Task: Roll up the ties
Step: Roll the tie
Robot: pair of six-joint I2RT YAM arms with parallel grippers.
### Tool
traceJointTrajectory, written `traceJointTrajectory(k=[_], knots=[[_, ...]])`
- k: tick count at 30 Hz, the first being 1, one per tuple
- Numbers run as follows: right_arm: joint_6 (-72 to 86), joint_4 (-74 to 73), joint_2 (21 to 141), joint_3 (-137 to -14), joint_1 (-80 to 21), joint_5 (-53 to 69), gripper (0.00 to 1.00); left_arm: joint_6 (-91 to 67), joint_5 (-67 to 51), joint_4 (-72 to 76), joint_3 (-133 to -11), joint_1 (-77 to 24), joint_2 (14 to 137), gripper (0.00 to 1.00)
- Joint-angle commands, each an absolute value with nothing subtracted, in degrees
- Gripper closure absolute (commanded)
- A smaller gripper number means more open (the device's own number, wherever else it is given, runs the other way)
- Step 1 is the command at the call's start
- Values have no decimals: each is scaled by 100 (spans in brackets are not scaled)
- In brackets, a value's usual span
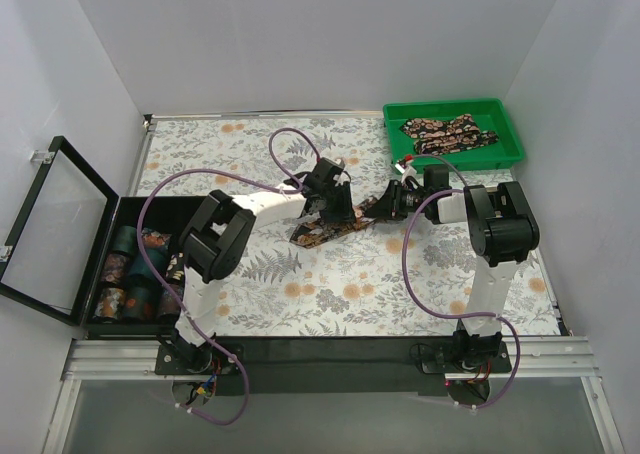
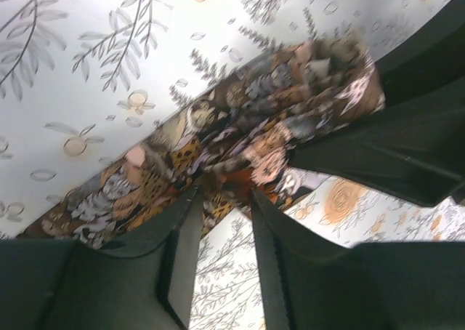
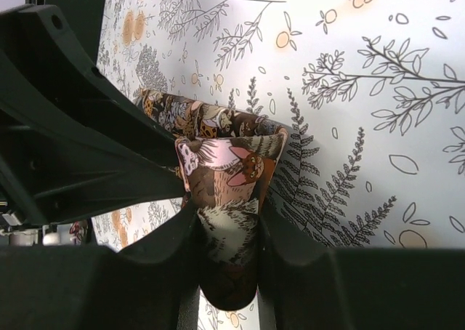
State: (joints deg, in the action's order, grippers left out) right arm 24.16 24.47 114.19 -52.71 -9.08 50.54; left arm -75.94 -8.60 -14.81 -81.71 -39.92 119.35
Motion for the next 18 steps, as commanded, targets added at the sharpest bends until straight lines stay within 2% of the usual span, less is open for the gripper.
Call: traceJointTrajectory(k=[1, 6, 8, 12, 18], knots=[[2312, 2400, 11487, -5291, -993, 4896, 85, -7462, -695, -1600, -7770, -3955, 11366, 67], [2329, 2391, 11496, -5326, -984, 4983, 89, -7129, -178, -1644, -7339, -3754, 10549, 52], [2364, 2391, 11479, -5317, -984, 5010, 89, -6883, -79, -1652, -7207, -3674, 10468, 50], [2426, 2391, 11391, -5300, -993, 5001, 89, -6698, -70, -1705, -7067, -3463, 10538, 51], [2531, 2391, 11329, -5282, -984, 4983, 89, -6618, 53, -1722, -7040, -3463, 10872, 61]])
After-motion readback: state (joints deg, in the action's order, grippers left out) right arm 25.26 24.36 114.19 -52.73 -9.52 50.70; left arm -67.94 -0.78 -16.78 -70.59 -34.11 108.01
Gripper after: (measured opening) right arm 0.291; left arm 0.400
